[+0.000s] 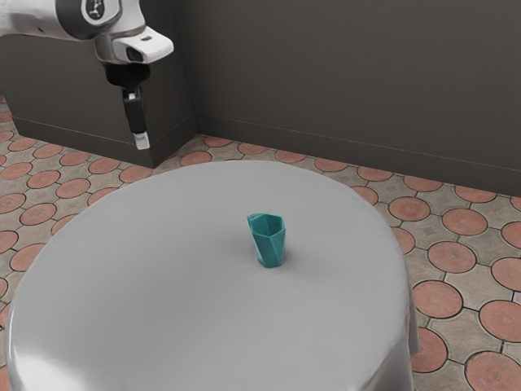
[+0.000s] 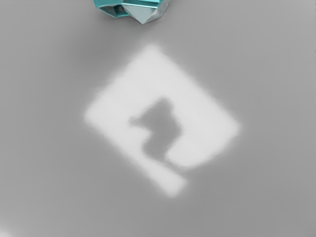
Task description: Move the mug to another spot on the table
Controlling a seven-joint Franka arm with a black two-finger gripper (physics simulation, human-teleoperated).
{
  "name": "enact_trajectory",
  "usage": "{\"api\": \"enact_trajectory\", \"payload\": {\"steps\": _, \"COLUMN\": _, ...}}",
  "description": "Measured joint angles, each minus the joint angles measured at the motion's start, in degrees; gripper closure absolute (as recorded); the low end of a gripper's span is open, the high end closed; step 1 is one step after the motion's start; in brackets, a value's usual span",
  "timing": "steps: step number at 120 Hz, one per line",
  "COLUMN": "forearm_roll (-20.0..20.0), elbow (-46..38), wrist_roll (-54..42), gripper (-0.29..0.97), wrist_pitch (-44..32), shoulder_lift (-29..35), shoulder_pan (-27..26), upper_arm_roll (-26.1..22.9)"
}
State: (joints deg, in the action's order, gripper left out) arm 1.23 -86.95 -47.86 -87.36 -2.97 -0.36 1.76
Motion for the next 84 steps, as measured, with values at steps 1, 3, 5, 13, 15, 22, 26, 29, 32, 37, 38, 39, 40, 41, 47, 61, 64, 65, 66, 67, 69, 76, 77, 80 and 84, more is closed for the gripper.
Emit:
{"api": "enact_trajectory", "payload": {"steps": 1, "forearm_roll": 0.0, "elbow": 0.0, "wrist_roll": 0.0, "gripper": 0.0, "wrist_pitch": 0.0, "shoulder_lift": 0.0, "shoulder_pan": 0.0, "upper_arm_roll": 0.0}}
{"api": "enact_trajectory", "payload": {"steps": 3, "forearm_roll": 0.0, "elbow": 0.0, "wrist_roll": -0.1, "gripper": 0.0, "wrist_pitch": 0.0, "shoulder_lift": 0.0, "shoulder_pan": 0.0, "upper_arm_roll": 0.0}}
{"api": "enact_trajectory", "payload": {"steps": 5, "forearm_roll": 0.0, "elbow": 0.0, "wrist_roll": -0.2, "gripper": 0.0, "wrist_pitch": 0.0, "shoulder_lift": 0.0, "shoulder_pan": 0.0, "upper_arm_roll": 0.0}}
{"api": "enact_trajectory", "payload": {"steps": 13, "forearm_roll": 0.0, "elbow": 0.0, "wrist_roll": -0.5, "gripper": 0.0, "wrist_pitch": 0.0, "shoulder_lift": -0.1, "shoulder_pan": 0.0, "upper_arm_roll": 0.0}}
{"api": "enact_trajectory", "payload": {"steps": 15, "forearm_roll": 0.0, "elbow": 0.0, "wrist_roll": -0.5, "gripper": 0.0, "wrist_pitch": 0.0, "shoulder_lift": -0.1, "shoulder_pan": 0.0, "upper_arm_roll": 0.0}}
{"api": "enact_trajectory", "payload": {"steps": 22, "forearm_roll": 0.0, "elbow": 0.0, "wrist_roll": -0.7, "gripper": 0.0, "wrist_pitch": 0.0, "shoulder_lift": -0.2, "shoulder_pan": 0.0, "upper_arm_roll": 0.0}}
{"api": "enact_trajectory", "payload": {"steps": 26, "forearm_roll": 0.0, "elbow": 0.0, "wrist_roll": -0.8, "gripper": 0.0, "wrist_pitch": 0.0, "shoulder_lift": -0.3, "shoulder_pan": 0.0, "upper_arm_roll": -0.1}}
{"api": "enact_trajectory", "payload": {"steps": 29, "forearm_roll": 0.0, "elbow": 0.0, "wrist_roll": -0.9, "gripper": 0.0, "wrist_pitch": 0.0, "shoulder_lift": -0.3, "shoulder_pan": 0.0, "upper_arm_roll": -0.1}}
{"api": "enact_trajectory", "payload": {"steps": 32, "forearm_roll": 0.0, "elbow": -0.1, "wrist_roll": -1.0, "gripper": 0.0, "wrist_pitch": 0.0, "shoulder_lift": -0.3, "shoulder_pan": 0.1, "upper_arm_roll": -0.1}}
{"api": "enact_trajectory", "payload": {"steps": 37, "forearm_roll": 0.0, "elbow": -0.1, "wrist_roll": -1.1, "gripper": 0.0, "wrist_pitch": 0.0, "shoulder_lift": -0.9, "shoulder_pan": 0.0, "upper_arm_roll": -0.3}}
{"api": "enact_trajectory", "payload": {"steps": 38, "forearm_roll": 0.0, "elbow": -0.1, "wrist_roll": -1.1, "gripper": 0.0, "wrist_pitch": 0.0, "shoulder_lift": -1.1, "shoulder_pan": -0.1, "upper_arm_roll": -0.4}}
{"api": "enact_trajectory", "payload": {"steps": 39, "forearm_roll": 0.0, "elbow": -0.1, "wrist_roll": -1.1, "gripper": 0.0, "wrist_pitch": 0.0, "shoulder_lift": -1.4, "shoulder_pan": -0.2, "upper_arm_roll": -0.3}}
{"api": "enact_trajectory", "payload": {"steps": 40, "forearm_roll": 0.0, "elbow": -0.1, "wrist_roll": -1.2, "gripper": 0.0, "wrist_pitch": 0.0, "shoulder_lift": -1.6, "shoulder_pan": -0.3, "upper_arm_roll": -0.3}}
{"api": "enact_trajectory", "payload": {"steps": 41, "forearm_roll": 0.0, "elbow": -0.1, "wrist_roll": -1.2, "gripper": 0.0, "wrist_pitch": 0.0, "shoulder_lift": -1.8, "shoulder_pan": -0.5, "upper_arm_roll": -0.3}}
{"api": "enact_trajectory", "payload": {"steps": 47, "forearm_roll": 0.1, "elbow": -0.1, "wrist_roll": -1.6, "gripper": 0.0, "wrist_pitch": 0.0, "shoulder_lift": -2.6, "shoulder_pan": -1.8, "upper_arm_roll": -0.2}}
{"api": "enact_trajectory", "payload": {"steps": 61, "forearm_roll": 0.6, "elbow": -0.7, "wrist_roll": -6.6, "gripper": 0.0, "wrist_pitch": -1.5, "shoulder_lift": -3.2, "shoulder_pan": -3.9, "upper_arm_roll": -0.2}}
{"api": "enact_trajectory", "payload": {"steps": 64, "forearm_roll": 0.7, "elbow": -0.9, "wrist_roll": -8.3, "gripper": 0.0, "wrist_pitch": -2.4, "shoulder_lift": -3.2, "shoulder_pan": -4.1, "upper_arm_roll": -0.2}}
{"api": "enact_trajectory", "payload": {"steps": 65, "forearm_roll": 0.7, "elbow": -0.9, "wrist_roll": -8.9, "gripper": 0.0, "wrist_pitch": -2.8, "shoulder_lift": -3.2, "shoulder_pan": -4.1, "upper_arm_roll": -0.2}}
{"api": "enact_trajectory", "payload": {"steps": 66, "forearm_roll": 0.7, "elbow": -1.0, "wrist_roll": -9.5, "gripper": 0.0, "wrist_pitch": -3.2, "shoulder_lift": -3.3, "shoulder_pan": -4.2, "upper_arm_roll": -0.2}}
{"api": "enact_trajectory", "payload": {"steps": 67, "forearm_roll": 0.7, "elbow": -1.1, "wrist_roll": -10.1, "gripper": 0.0, "wrist_pitch": -3.6, "shoulder_lift": -3.3, "shoulder_pan": -4.2, "upper_arm_roll": -0.2}}
{"api": "enact_trajectory", "payload": {"steps": 69, "forearm_roll": 0.7, "elbow": -1.5, "wrist_roll": -11.4, "gripper": 0.0, "wrist_pitch": -4.5, "shoulder_lift": -3.4, "shoulder_pan": -4.3, "upper_arm_roll": -0.2}}
{"api": "enact_trajectory", "payload": {"steps": 76, "forearm_roll": 0.6, "elbow": -3.1, "wrist_roll": -16.0, "gripper": 0.0, "wrist_pitch": -8.1, "shoulder_lift": -4.0, "shoulder_pan": -4.3, "upper_arm_roll": -0.3}}
{"api": "enact_trajectory", "payload": {"steps": 77, "forearm_roll": 0.6, "elbow": -3.4, "wrist_roll": -16.7, "gripper": 0.0, "wrist_pitch": -8.7, "shoulder_lift": -4.1, "shoulder_pan": -4.3, "upper_arm_roll": -0.3}}
{"api": "enact_trajectory", "payload": {"steps": 80, "forearm_roll": 0.6, "elbow": -4.1, "wrist_roll": -18.7, "gripper": 0.0, "wrist_pitch": -10.4, "shoulder_lift": -4.4, "shoulder_pan": -4.4, "upper_arm_roll": -0.3}}
{"api": "enact_trajectory", "payload": {"steps": 84, "forearm_roll": 0.5, "elbow": -4.6, "wrist_roll": -21.4, "gripper": 0.0, "wrist_pitch": -12.7, "shoulder_lift": -5.1, "shoulder_pan": -4.5, "upper_arm_roll": -0.4}}
